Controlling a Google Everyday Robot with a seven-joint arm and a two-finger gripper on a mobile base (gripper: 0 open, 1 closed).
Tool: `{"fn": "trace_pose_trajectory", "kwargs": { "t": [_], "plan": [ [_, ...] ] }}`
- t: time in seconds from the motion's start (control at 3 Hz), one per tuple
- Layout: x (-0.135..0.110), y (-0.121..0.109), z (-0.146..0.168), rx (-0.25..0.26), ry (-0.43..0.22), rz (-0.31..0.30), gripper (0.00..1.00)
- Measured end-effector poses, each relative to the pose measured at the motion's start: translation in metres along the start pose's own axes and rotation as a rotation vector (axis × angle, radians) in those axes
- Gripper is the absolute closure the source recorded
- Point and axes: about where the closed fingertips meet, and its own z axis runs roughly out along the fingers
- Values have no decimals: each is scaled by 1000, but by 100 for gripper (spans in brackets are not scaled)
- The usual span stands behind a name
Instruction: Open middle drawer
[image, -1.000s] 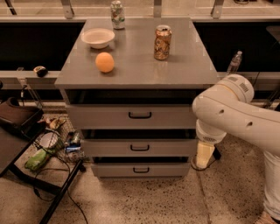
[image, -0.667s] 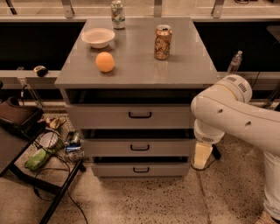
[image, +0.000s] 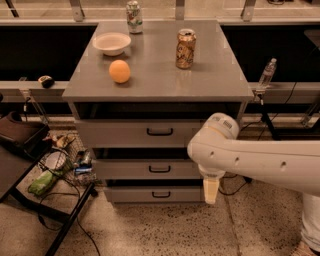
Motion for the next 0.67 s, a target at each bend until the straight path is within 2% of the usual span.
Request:
{"fn": "trace_pose_trajectory", "kwargs": {
  "t": [0.33, 0.67],
  "plan": [
    [-25, -1, 60, -4, 11, -59, 0],
    [-42, -7, 105, -28, -7, -65, 0]
  ]
}}
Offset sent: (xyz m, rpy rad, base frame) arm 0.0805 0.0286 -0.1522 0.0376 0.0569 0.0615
